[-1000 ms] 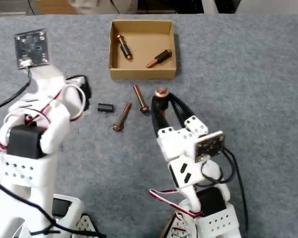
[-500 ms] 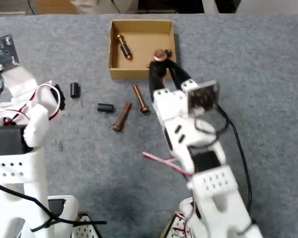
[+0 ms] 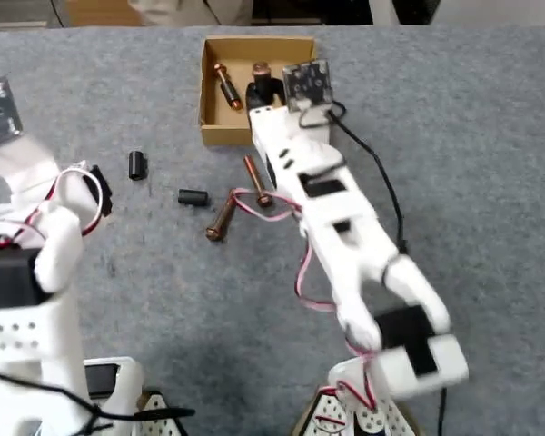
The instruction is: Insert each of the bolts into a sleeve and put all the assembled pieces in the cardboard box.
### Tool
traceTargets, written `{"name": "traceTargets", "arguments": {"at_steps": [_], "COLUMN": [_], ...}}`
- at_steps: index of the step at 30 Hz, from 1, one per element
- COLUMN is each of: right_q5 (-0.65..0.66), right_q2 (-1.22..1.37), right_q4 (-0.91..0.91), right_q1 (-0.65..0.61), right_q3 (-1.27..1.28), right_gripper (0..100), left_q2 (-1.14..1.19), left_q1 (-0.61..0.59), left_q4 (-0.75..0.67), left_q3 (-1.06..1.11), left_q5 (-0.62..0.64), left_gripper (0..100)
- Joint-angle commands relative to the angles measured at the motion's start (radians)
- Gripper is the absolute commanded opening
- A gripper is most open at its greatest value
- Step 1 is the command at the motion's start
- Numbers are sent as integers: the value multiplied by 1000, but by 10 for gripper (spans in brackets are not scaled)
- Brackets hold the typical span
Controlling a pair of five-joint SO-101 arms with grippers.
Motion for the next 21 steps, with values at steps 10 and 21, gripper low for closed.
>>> {"name": "traceTargets", "arguments": {"at_steps": [10,21], "right_q5": [-2,-2], "right_q2": [504,822], "right_q4": [-35,69], "right_q1": [62,85], "right_q3": [-556,-954], "right_gripper": [2,3], "left_q2": [-147,-163], "left_q1": [-8,0], "left_q4": [-103,-103], "left_q3": [143,143], "left_q5": [-74,-72], "left_gripper": [19,19]}}
